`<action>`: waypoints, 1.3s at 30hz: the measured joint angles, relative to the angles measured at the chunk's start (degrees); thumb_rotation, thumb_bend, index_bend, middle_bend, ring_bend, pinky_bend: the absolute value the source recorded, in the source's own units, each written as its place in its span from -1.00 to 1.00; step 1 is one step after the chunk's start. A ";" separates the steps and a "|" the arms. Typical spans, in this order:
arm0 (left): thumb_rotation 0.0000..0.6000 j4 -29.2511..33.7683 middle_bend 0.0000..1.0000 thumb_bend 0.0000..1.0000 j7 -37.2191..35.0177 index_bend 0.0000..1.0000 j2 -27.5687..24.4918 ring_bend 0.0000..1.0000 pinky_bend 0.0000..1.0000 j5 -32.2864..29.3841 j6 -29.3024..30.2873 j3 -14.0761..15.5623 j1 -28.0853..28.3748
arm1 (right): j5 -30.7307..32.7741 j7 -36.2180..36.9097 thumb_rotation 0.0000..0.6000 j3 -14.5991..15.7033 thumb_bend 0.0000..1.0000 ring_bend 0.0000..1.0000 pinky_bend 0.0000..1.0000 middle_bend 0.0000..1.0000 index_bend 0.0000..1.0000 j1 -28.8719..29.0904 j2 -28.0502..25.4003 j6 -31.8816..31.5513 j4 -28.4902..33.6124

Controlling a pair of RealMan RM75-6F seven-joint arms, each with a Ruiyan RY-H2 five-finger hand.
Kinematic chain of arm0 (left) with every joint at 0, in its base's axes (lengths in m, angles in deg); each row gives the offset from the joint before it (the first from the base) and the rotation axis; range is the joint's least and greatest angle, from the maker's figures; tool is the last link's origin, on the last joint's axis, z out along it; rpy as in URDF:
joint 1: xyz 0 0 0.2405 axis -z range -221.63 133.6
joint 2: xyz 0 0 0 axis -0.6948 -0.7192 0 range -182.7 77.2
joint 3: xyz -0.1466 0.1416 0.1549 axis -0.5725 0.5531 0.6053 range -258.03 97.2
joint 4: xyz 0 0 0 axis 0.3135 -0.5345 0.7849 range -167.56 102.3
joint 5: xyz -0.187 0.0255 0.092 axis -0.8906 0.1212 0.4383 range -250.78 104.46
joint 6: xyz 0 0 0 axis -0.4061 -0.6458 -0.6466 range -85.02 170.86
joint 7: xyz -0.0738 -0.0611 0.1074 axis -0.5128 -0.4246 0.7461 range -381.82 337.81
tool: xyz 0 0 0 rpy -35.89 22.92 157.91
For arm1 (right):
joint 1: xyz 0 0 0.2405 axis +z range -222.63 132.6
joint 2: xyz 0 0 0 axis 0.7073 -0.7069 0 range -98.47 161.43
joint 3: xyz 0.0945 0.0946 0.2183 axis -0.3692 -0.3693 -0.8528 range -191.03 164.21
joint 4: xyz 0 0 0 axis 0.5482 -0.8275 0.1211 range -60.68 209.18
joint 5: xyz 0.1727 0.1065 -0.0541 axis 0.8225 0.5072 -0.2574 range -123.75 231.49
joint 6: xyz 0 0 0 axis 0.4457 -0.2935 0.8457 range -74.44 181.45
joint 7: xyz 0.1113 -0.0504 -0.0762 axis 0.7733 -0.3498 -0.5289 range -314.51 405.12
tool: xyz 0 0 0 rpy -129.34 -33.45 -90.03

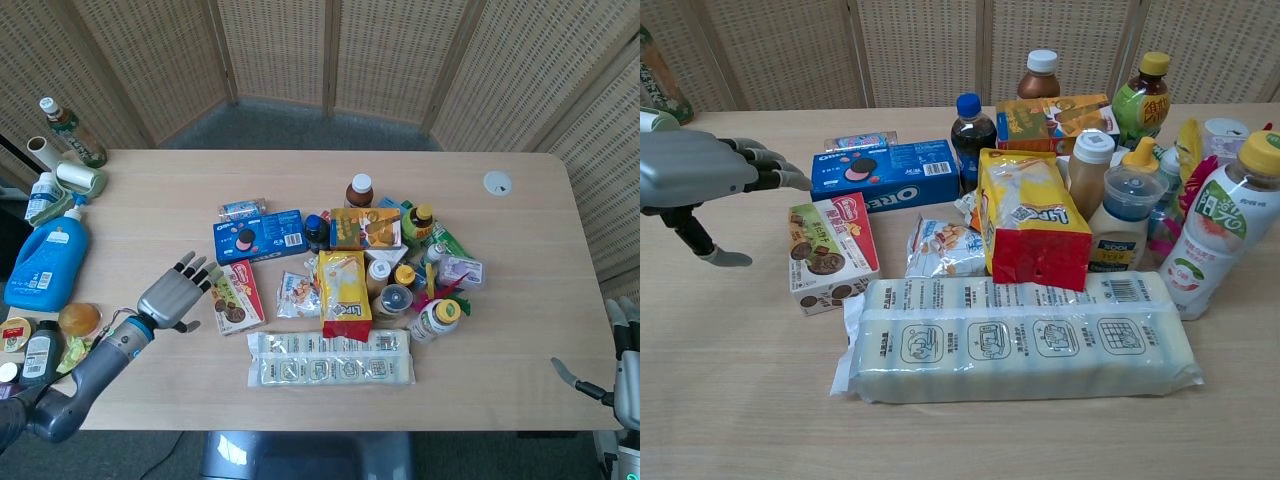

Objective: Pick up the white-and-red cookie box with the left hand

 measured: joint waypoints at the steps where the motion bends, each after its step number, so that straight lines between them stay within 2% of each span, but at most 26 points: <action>1: 0.32 -0.62 -1.00 -0.48 -0.35 -1.00 0.46 -1.00 -1.00 0.81 0.55 0.02 -0.38 | -0.06 0.00 0.14 -0.01 -0.70 -1.00 -1.00 -1.00 -1.00 0.01 0.03 -0.01 0.03; 8: 0.31 -5.74 -1.00 -0.54 -2.56 -1.00 5.00 -1.00 -1.00 7.25 4.34 0.23 -3.36 | -0.25 0.40 0.14 -0.15 -0.70 -1.00 -1.00 -1.00 -1.00 0.11 0.03 0.11 0.07; 17: 0.32 -11.61 -1.00 -0.58 -1.04 -1.00 10.36 -1.00 -1.00 11.83 7.27 -0.06 -5.61 | -0.13 2.53 0.13 -0.12 -0.70 -1.00 -1.00 -1.00 -1.00 -0.09 0.26 0.37 -1.14; 33: 0.32 -15.92 -1.00 -0.60 4.03 -1.00 19.76 -1.00 -1.00 9.06 3.78 -6.70 -4.17 | 1.03 6.08 0.14 -0.13 -0.70 -1.00 -1.00 -1.00 -1.00 -1.34 0.85 0.19 -4.06; 39: 0.30 -16.39 -1.00 -0.60 4.83 -1.00 20.40 -1.00 -1.00 6.44 1.27 -8.74 -3.01 | 1.29 6.21 0.15 -0.21 -0.70 -1.00 -1.00 -1.00 -1.00 -1.63 0.85 0.08 -4.24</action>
